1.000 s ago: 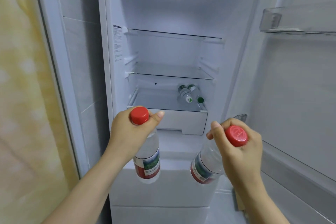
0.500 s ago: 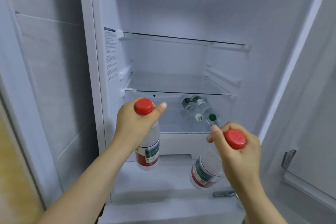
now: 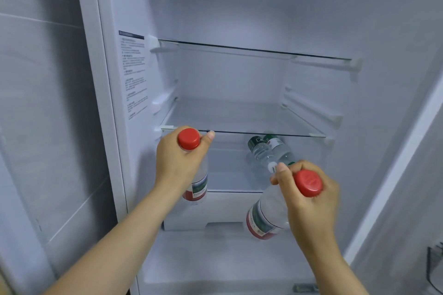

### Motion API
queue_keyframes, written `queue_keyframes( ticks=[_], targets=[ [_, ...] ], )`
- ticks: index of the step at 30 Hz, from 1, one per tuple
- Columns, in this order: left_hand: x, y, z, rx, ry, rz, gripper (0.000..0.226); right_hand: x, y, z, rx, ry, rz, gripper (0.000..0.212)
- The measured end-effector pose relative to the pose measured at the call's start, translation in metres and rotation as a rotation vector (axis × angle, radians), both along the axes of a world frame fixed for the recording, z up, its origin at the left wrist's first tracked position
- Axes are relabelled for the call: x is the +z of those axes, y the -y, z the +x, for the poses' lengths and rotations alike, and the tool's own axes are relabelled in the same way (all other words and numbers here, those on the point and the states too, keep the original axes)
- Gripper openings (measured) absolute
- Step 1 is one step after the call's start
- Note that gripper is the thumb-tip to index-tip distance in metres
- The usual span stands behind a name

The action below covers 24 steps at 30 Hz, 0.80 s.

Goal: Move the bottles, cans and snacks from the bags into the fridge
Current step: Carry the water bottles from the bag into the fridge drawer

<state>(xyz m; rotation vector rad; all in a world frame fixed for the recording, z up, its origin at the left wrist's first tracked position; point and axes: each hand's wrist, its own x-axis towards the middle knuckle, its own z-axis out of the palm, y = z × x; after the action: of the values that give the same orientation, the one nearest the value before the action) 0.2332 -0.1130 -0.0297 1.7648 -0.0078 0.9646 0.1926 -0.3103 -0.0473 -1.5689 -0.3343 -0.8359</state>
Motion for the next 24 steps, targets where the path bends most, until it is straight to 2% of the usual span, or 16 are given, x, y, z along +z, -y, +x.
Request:
queue_keyframes(
  ticks=[15, 24],
  targets=[
    [-0.010, 0.003, 0.049, 0.093, 0.028, 0.016, 0.043, -0.004, -0.003, 0.052, 0.010, 0.021, 0.011, 0.036],
    [-0.016, 0.006, 0.047, 0.133, 0.092, 0.002, 0.037, -0.001, -0.017, 0.082, 0.018, 0.066, 0.054, 0.027]
  ],
)
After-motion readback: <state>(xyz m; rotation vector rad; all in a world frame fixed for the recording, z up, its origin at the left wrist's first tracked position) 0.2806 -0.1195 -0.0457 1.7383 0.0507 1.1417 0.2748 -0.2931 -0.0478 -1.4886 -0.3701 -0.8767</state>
